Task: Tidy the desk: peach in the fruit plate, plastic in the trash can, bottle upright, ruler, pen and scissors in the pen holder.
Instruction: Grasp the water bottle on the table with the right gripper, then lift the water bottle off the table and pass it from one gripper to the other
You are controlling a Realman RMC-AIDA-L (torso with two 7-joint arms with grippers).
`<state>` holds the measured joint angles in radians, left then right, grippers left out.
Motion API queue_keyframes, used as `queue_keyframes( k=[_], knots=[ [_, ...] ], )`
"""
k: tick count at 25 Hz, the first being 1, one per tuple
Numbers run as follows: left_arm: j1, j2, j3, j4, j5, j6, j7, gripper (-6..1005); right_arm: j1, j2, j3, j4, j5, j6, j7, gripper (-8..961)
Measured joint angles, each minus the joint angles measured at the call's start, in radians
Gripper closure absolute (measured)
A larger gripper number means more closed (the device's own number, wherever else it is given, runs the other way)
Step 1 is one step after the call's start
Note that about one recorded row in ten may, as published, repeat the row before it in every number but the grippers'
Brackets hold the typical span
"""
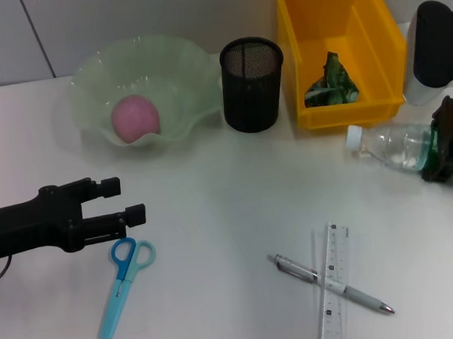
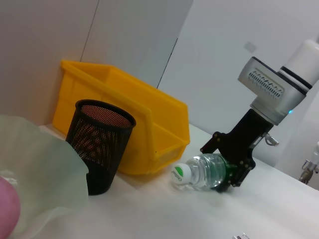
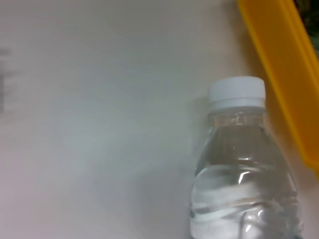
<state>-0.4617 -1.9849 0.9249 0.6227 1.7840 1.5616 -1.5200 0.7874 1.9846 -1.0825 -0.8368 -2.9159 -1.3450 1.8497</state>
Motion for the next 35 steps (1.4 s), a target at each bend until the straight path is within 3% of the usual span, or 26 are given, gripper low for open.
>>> queue_keyframes(
  k=[10,26,31,35],
  knots=[
    [0.0,0.005,-0.003,0.0,0.0,-0.006,0.0,173,0.004,0.026,0.018,-0.087,0.073,-0.121,-0.025,218],
    [0.01,0.014,-0.086,0.0,-0.001,0.003,-0.003,173,0.0,0.019,0.075,-0.155,0.398,-0.252,-0.063,219],
    [0.011,0.015,-0.139,0.0,-0.001,0.012,-0.01,173,-0.02,0.035,0.139,-0.132,0.549,-0.245,-0.127,219],
    [0.004,0.01,-0.203,0.0,-0.007,0.054,-0.01,173,-0.065,0.066,0.157,-0.08,0.697,-0.188,-0.192,217]
  ],
)
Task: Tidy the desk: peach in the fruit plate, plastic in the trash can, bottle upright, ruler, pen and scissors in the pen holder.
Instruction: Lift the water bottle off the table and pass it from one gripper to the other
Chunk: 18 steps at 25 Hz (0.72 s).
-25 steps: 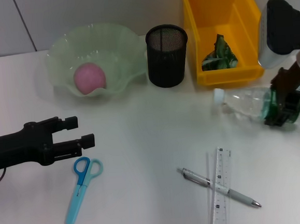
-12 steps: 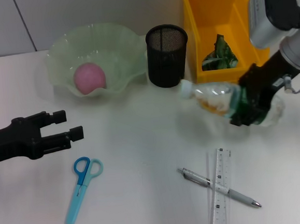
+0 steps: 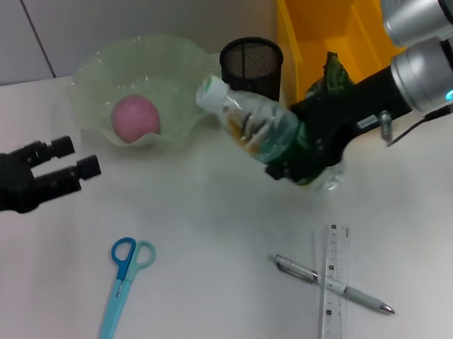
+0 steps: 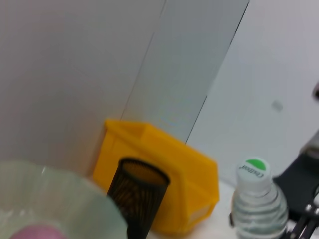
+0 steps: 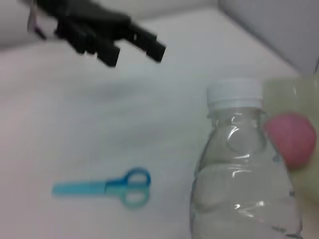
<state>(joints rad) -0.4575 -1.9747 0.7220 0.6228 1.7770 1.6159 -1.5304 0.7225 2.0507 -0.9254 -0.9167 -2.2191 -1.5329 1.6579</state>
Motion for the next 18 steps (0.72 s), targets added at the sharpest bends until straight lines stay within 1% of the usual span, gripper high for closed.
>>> queue_keyframes(
  k=[1,4,5,6,7,8,9,10,11,12,13,14,15,16,18],
  knots=[
    [0.0,0.0,0.0,0.0,0.0,0.0,0.0,173,0.0,0.0,0.0,0.0,0.0,0.0,0.0,217],
    [0.0,0.0,0.0,0.0,0.0,0.0,0.0,173,-0.032,0.015,0.001,0.043,0.116,0.033,-0.047,217],
    [-0.003,-0.004,-0.028,-0.002,-0.013,0.02,0.0,173,-0.047,0.02,0.002,0.089,0.211,0.046,-0.091,217],
    [-0.003,-0.004,-0.028,-0.002,-0.013,0.02,0.0,173,-0.047,0.02,0.002,0.089,0.211,0.046,-0.091,217],
    [-0.003,-0.004,-0.028,-0.002,-0.013,0.02,0.0,173,-0.054,0.023,0.001,0.137,0.288,0.051,-0.137,217],
    [-0.003,-0.004,-0.028,-0.002,-0.013,0.02,0.0,173,-0.054,0.023,0.001,0.137,0.288,0.051,-0.137,217],
    [-0.004,-0.017,-0.043,-0.011,-0.09,0.073,0.01,173,-0.057,0.024,0.0,0.163,0.323,0.052,-0.16,217],
    [-0.004,-0.017,-0.043,-0.011,-0.09,0.073,0.01,173,-0.059,0.025,-0.007,0.213,0.384,0.048,-0.199,217],
    [-0.004,-0.017,-0.043,-0.011,-0.09,0.073,0.01,173,-0.059,0.025,-0.007,0.213,0.384,0.048,-0.199,217],
    [-0.004,-0.017,-0.043,-0.011,-0.09,0.073,0.01,173,-0.057,0.025,-0.013,0.258,0.425,0.043,-0.23,217],
    [-0.007,-0.028,-0.043,-0.011,-0.12,0.098,0.016,173,-0.057,0.025,-0.013,0.258,0.425,0.043,-0.23,218],
    [-0.007,-0.028,-0.043,-0.011,-0.12,0.098,0.016,173,-0.053,0.026,-0.017,0.28,0.437,0.042,-0.245,218],
    [-0.015,-0.051,-0.039,-0.011,-0.138,0.109,0.04,173,-0.039,0.027,-0.023,0.326,0.453,0.041,-0.269,218],
    [-0.015,-0.051,-0.039,-0.011,-0.138,0.109,0.04,173,-0.039,0.027,-0.023,0.326,0.453,0.041,-0.269,218],
    [-0.021,-0.068,-0.038,-0.012,-0.139,0.115,0.055,173,-0.022,0.03,-0.028,0.374,0.463,0.041,-0.302,218]
  ],
)
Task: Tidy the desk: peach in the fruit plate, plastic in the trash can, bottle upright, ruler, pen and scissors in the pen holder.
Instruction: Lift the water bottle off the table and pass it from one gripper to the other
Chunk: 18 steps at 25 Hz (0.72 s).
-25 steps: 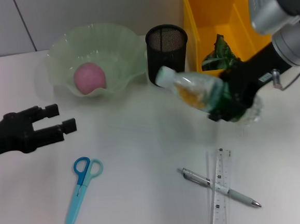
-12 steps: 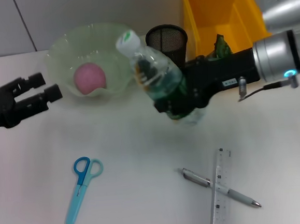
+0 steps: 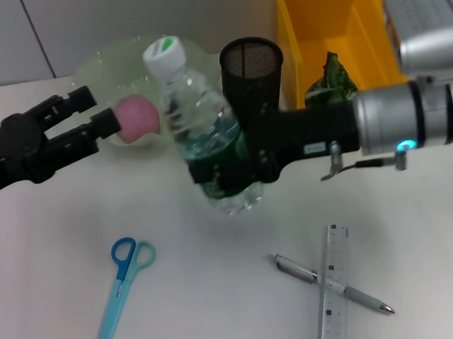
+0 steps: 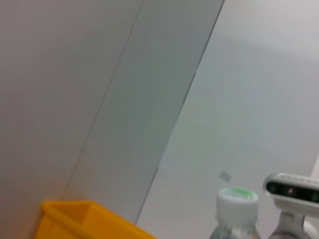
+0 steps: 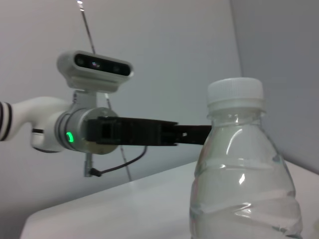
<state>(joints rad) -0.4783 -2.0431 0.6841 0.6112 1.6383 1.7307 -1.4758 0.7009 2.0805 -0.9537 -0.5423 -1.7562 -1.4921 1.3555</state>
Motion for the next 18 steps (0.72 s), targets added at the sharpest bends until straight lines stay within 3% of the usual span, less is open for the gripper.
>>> queue_keyframes(
  k=[6,18],
  knots=[
    [-0.011,-0.017,0.005,-0.001,-0.002,0.023,0.026,174,0.022,0.004,-0.028,0.084,0.041,-0.002,-0.062,218],
    [-0.042,-0.023,0.007,-0.034,-0.005,0.06,0.036,174,0.026,0.009,-0.057,0.14,0.087,-0.025,-0.112,218]
  ],
)
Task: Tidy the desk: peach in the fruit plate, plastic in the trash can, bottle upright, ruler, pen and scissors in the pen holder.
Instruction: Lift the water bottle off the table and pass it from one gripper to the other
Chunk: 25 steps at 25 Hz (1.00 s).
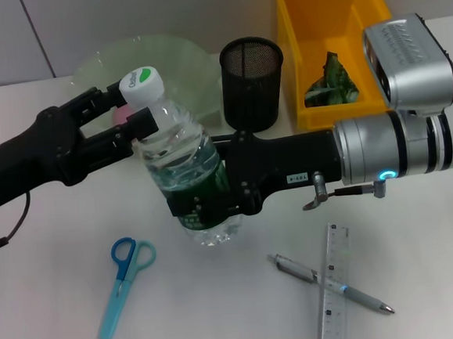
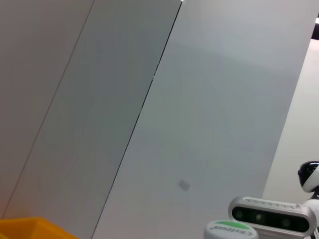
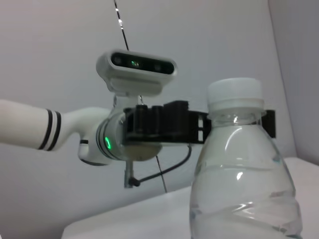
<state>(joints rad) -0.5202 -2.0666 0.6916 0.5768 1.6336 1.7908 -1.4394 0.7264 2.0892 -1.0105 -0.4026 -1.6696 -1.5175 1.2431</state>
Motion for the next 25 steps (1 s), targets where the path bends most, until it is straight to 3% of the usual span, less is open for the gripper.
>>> queue_keyframes(
  k=[25],
  knots=[
    [-0.036,-0.003,0.0,-0.107,-0.01,0.007,0.09,174,-0.001,0.0,-0.016,0.013,0.013,0.004,-0.017,218]
  ],
)
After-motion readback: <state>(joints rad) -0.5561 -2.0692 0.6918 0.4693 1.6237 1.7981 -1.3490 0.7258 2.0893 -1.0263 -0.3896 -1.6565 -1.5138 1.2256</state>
